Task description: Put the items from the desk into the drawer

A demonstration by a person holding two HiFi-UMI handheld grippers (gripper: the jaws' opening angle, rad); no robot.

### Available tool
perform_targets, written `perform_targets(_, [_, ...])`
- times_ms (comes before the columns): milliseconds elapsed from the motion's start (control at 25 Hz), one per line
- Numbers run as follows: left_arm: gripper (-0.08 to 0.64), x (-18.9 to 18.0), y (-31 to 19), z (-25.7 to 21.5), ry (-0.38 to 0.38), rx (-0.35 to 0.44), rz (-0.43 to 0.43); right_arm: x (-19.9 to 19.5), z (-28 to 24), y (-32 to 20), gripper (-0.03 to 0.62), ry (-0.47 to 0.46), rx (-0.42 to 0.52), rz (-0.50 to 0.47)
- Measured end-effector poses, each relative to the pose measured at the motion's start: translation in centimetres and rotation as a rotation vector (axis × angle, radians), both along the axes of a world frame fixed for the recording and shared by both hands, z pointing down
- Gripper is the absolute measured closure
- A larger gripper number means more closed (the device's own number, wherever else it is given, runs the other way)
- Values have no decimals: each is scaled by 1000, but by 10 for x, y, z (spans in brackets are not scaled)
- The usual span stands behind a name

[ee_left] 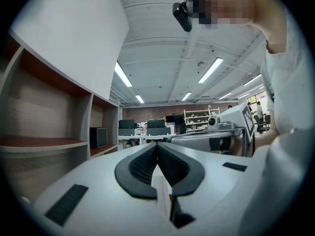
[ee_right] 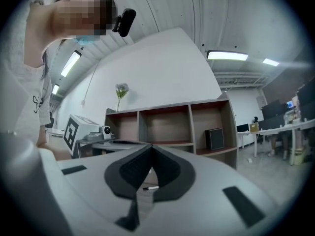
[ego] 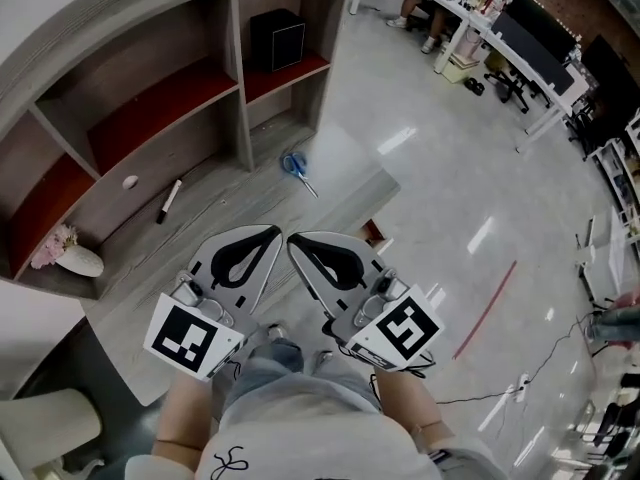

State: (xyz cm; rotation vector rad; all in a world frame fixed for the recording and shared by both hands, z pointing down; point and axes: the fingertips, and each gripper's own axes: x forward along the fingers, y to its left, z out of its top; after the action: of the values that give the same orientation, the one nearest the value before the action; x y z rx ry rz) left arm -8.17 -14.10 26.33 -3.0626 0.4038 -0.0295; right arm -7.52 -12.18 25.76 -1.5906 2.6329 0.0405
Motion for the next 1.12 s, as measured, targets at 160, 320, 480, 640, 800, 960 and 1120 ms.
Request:
perform_targets(160, [549, 11, -12, 1, 8, -10, 66, 10, 0, -12, 583, 6, -6, 75])
perform_targets(320, [549, 21, -20, 5, 23, -23, 115, 19, 4, -17, 583, 14, -24, 124])
perform_targets(480, [549, 31, -30, 9, 31, -40, 135, 29, 11, -26, 583, 11, -47, 146])
perform_targets(640, [549, 39, -44, 12, 36, -48, 125, 41, 20, -41, 583, 15, -71, 149])
perform_targets(800, [549, 45, -64, 19, 30, -52, 92, 58, 31, -69, 583, 8, -92, 126])
perform_targets(960, [549, 53, -81, 21, 26, -63, 60, 75, 43, -101, 583, 36, -118, 92])
perform_targets(1120, [549, 62, -100, 23, 22, -65, 15, 94, 56, -136, 583, 54, -144, 57])
